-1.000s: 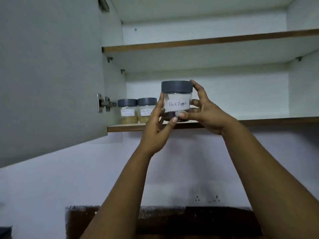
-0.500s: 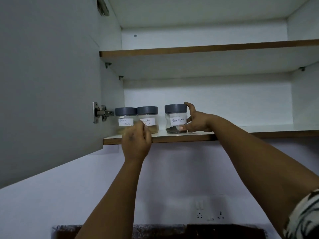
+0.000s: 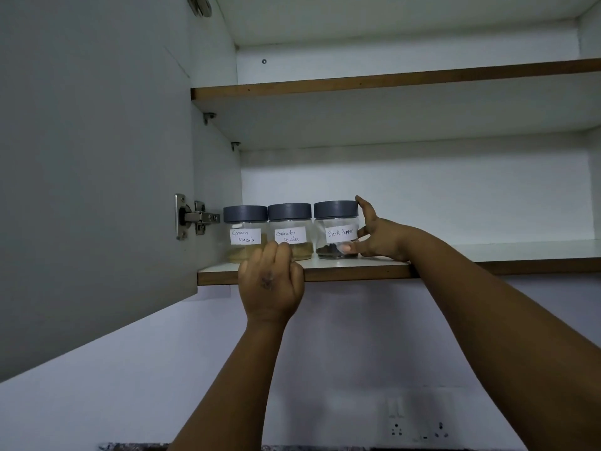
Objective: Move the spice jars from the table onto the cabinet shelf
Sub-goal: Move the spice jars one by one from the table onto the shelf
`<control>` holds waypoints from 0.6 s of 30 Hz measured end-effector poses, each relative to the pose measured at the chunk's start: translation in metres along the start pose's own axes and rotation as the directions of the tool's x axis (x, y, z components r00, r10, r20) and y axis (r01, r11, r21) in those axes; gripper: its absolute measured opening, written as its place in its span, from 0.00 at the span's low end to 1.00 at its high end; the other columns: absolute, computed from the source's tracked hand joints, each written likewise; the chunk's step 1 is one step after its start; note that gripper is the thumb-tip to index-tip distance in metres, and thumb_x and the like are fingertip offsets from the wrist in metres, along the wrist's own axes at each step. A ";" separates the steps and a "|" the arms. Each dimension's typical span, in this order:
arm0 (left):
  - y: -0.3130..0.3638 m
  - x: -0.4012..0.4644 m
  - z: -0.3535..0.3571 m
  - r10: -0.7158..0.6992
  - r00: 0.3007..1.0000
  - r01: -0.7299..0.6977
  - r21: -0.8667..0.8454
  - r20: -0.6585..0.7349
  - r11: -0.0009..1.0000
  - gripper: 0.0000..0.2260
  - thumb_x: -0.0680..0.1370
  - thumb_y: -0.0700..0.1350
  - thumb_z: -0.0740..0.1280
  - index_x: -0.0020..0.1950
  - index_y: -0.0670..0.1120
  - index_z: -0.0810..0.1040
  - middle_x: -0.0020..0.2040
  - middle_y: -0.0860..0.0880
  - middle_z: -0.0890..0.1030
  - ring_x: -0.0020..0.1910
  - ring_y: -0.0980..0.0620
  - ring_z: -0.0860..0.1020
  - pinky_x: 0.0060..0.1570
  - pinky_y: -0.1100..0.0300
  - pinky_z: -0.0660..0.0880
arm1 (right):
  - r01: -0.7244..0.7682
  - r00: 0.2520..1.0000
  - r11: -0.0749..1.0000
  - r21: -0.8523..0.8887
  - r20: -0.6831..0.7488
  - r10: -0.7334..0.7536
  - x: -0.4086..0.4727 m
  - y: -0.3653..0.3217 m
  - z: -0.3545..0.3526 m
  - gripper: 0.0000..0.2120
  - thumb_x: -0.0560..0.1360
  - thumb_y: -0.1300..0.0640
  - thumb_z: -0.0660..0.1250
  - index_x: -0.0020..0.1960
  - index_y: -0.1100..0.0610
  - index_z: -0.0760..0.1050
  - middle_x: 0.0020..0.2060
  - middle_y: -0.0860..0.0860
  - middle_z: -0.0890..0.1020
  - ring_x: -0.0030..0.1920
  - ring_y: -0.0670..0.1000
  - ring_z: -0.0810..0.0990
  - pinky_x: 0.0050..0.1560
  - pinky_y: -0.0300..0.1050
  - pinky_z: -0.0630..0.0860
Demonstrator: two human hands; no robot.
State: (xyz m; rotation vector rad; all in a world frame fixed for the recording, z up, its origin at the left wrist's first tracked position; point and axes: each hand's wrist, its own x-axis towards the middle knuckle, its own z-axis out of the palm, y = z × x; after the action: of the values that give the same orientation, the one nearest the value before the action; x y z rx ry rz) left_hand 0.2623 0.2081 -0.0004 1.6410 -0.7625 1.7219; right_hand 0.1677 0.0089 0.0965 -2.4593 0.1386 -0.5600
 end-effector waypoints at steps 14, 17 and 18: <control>-0.001 0.001 0.001 -0.011 1.000 0.011 -0.007 0.029 1.000 0.06 0.73 0.44 0.58 0.38 0.44 0.71 0.35 0.47 0.72 0.33 0.48 0.69 0.33 0.57 0.63 | -0.057 0.998 0.997 -0.060 -0.021 0.056 -0.008 -0.004 -0.001 0.60 0.72 0.49 0.75 0.75 0.43 0.24 0.73 0.60 0.68 0.69 0.58 0.72 0.67 0.46 0.65; 0.001 0.001 -0.002 -0.023 0.999 0.023 -0.015 0.047 1.000 0.06 0.73 0.44 0.58 0.38 0.44 0.71 0.35 0.47 0.72 0.33 0.48 0.69 0.33 0.56 0.65 | -0.081 0.997 0.989 -0.125 -0.016 0.080 -0.014 -0.007 -0.001 0.61 0.72 0.51 0.75 0.74 0.45 0.22 0.74 0.61 0.64 0.71 0.57 0.70 0.67 0.45 0.64; 0.001 0.001 -0.004 -0.027 0.998 0.028 -0.018 0.056 0.999 0.06 0.73 0.44 0.58 0.38 0.44 0.71 0.35 0.47 0.72 0.33 0.47 0.69 0.33 0.56 0.65 | -0.088 0.996 0.985 -0.146 -0.022 0.085 -0.017 -0.008 0.000 0.61 0.72 0.51 0.75 0.74 0.46 0.22 0.75 0.61 0.64 0.71 0.57 0.69 0.67 0.44 0.64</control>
State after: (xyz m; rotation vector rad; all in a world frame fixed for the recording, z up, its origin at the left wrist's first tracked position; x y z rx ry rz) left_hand 0.2589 0.2101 0.0004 1.6851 -0.7763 1.6508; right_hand 0.1516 0.0193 0.0953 -2.5775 0.3014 -0.5486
